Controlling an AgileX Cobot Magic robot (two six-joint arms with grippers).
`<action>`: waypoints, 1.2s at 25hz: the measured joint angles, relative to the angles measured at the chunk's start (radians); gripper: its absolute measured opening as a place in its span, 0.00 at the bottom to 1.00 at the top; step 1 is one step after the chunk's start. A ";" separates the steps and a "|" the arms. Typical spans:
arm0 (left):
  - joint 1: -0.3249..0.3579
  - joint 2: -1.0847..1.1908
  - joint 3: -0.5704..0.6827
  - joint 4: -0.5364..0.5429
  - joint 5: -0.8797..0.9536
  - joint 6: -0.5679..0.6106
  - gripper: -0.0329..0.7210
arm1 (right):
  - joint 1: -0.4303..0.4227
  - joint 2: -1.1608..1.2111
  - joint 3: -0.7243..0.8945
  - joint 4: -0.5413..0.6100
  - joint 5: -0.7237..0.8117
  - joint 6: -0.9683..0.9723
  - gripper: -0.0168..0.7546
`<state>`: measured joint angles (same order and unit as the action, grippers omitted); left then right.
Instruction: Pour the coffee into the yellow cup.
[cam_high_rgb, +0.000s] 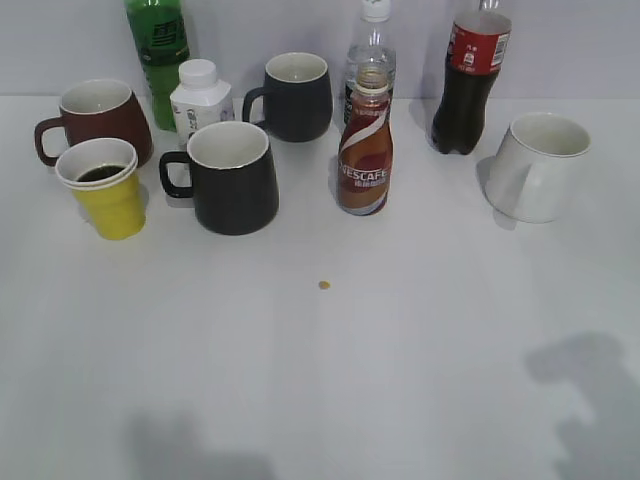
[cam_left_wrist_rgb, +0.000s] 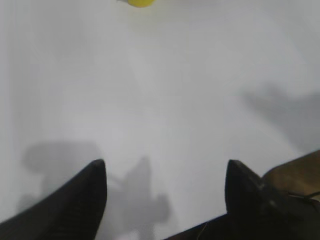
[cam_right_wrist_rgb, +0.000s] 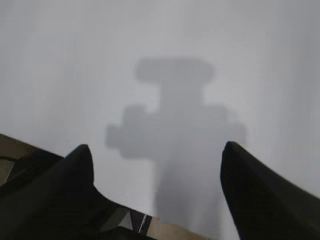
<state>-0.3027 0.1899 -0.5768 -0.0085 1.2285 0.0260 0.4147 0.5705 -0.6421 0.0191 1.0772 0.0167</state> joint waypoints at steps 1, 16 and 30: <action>0.000 0.000 0.002 -0.006 -0.006 0.012 0.79 | 0.000 -0.048 0.011 0.002 0.010 -0.003 0.79; 0.000 -0.007 0.053 0.009 -0.156 0.033 0.79 | 0.000 -0.409 0.137 0.030 -0.024 -0.066 0.79; 0.000 -0.007 0.053 0.015 -0.156 0.036 0.79 | 0.000 -0.409 0.141 0.031 -0.031 -0.070 0.79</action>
<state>-0.3027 0.1828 -0.5235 0.0068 1.0723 0.0615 0.4147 0.1619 -0.5008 0.0502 1.0462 -0.0532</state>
